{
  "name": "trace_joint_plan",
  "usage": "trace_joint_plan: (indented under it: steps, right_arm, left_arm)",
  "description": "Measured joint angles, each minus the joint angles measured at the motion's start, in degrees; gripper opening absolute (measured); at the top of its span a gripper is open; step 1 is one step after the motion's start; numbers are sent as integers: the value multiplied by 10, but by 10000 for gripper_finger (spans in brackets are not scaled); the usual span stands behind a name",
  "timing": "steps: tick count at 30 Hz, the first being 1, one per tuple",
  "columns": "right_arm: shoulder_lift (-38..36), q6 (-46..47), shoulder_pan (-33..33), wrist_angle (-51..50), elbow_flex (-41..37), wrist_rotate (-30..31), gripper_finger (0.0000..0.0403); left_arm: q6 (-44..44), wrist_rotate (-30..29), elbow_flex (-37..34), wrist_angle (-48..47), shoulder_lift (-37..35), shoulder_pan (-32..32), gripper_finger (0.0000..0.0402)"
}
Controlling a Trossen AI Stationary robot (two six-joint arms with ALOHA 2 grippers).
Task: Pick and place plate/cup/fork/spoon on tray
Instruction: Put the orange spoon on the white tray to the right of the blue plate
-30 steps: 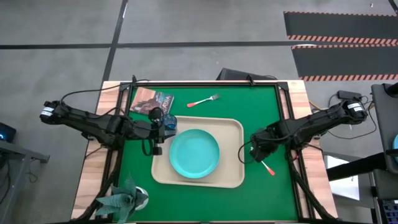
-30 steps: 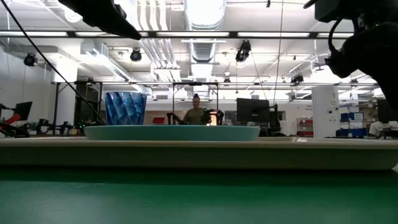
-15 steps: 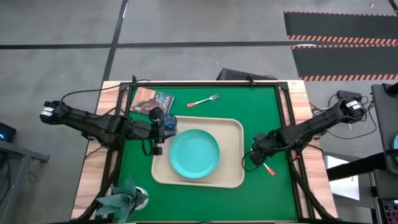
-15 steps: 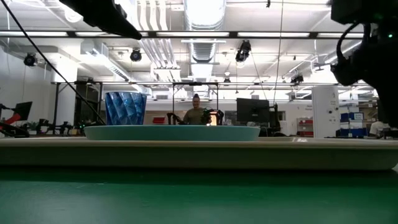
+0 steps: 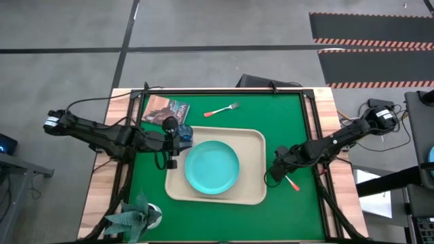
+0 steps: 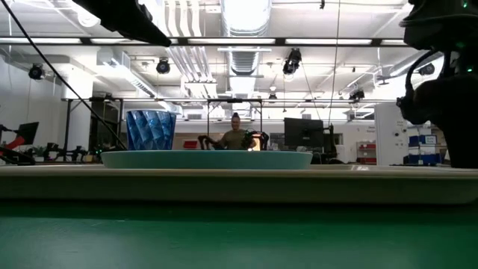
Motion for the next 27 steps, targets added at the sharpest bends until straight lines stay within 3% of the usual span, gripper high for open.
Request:
trace_joint_plan:
  steps: [9,24,27]
  right_arm:
    - [73,-26,0,-11,18,3,179]
    - [67,-32,0,-44,33,7,24]
    - [43,-35,0,-55,35,17,13]
  left_arm:
    - [0,-16,0,0,0,0,73]
    - [0,-23,-1,6,2,0,73]
    - [0,-23,-1,23,3,0,73]
